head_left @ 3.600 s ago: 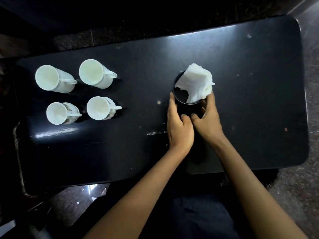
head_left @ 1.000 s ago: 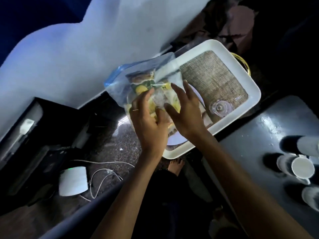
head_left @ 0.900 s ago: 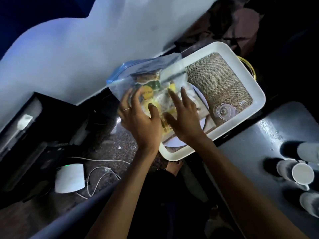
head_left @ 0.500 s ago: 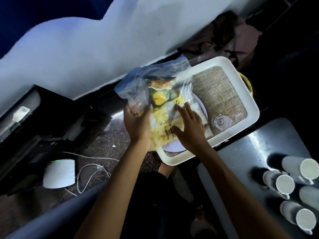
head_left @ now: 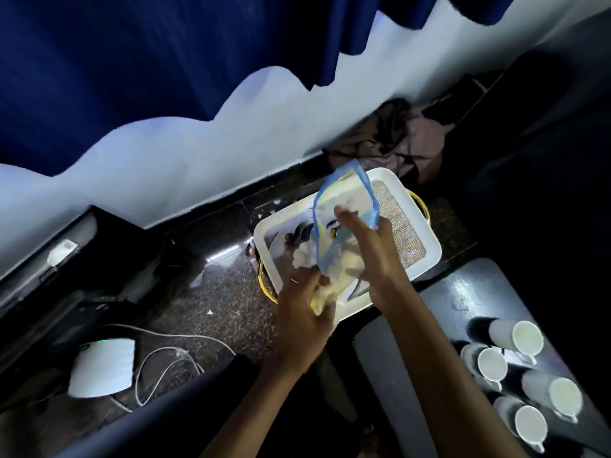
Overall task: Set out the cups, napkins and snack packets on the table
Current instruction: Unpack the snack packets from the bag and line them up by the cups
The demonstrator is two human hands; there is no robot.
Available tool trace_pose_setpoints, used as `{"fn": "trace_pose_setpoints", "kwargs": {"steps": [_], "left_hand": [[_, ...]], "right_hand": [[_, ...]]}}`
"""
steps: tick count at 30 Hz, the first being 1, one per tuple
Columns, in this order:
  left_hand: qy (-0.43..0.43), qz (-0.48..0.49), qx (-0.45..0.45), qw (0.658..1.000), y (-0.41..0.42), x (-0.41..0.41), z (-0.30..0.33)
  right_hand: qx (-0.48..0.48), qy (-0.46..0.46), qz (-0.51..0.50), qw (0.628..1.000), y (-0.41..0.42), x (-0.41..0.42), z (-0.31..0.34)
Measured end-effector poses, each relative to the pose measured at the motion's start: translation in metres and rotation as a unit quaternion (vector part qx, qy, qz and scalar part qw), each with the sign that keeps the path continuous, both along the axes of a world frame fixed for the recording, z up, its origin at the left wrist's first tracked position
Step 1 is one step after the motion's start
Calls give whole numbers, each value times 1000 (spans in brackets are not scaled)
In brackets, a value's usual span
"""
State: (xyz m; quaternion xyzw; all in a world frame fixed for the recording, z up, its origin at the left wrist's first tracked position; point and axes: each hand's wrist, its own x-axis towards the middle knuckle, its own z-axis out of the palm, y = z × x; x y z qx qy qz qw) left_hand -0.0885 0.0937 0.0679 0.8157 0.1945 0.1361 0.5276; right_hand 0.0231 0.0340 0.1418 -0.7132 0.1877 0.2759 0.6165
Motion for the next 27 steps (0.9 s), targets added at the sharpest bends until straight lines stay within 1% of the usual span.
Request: {"fn": "trace_pose_setpoints", "kwargs": {"steps": [1, 2, 3, 5, 7, 9, 10, 11, 13, 15, 16, 18, 20, 21, 23, 27], "left_hand": [[0, -16, -5, 1000, -3, -6, 4], [1, -29, -31, 999, -7, -12, 6], [-3, -44, -76, 996, -11, -18, 10], [-5, -47, -210, 977, -17, -24, 20], [25, 31, -304, 952, -18, -21, 31], [78, 126, -353, 924, -11, -8, 42], [101, 154, -359, 915, -7, -1, 46], [126, 166, -346, 915, -1, 6, 51], [181, 157, -283, 929, 13, 21, 55], [218, 116, -230, 941, 25, 38, 59], [233, 85, -208, 946, 27, 44, 61], [244, 31, -156, 957, 24, 51, 69], [222, 0, -95, 970, 17, 50, 75], [204, -5, -64, 977, 14, 49, 80], [170, 5, -21, 985, 13, 45, 88], [139, 77, 27, 987, 37, 39, 103]], "right_hand": [[7, -1, -7, 1000, -4, -2, 3], [13, 2, -17, 1000, -8, -6, 3], [16, 6, -27, 999, -12, -10, 4], [15, 8, -46, 999, -19, -20, 5], [10, -19, -58, 998, -26, -30, 6], [3, -50, -49, 998, -32, -38, 6], [-11, -67, -32, 997, -36, -41, 7], [-35, -87, -4, 996, -40, -43, 8], [-112, -134, 62, 983, -45, -47, 11], [-198, -189, 130, 953, -46, -49, 17], [-223, -215, 165, 936, -45, -50, 21], [-249, -245, 232, 908, -42, -50, 26], [-288, -233, 275, 887, -40, -48, 27], [-312, -219, 279, 881, -41, -47, 27], [-342, -194, 256, 883, -47, -42, 31], [-372, -191, 200, 886, -75, -24, 40]]}}
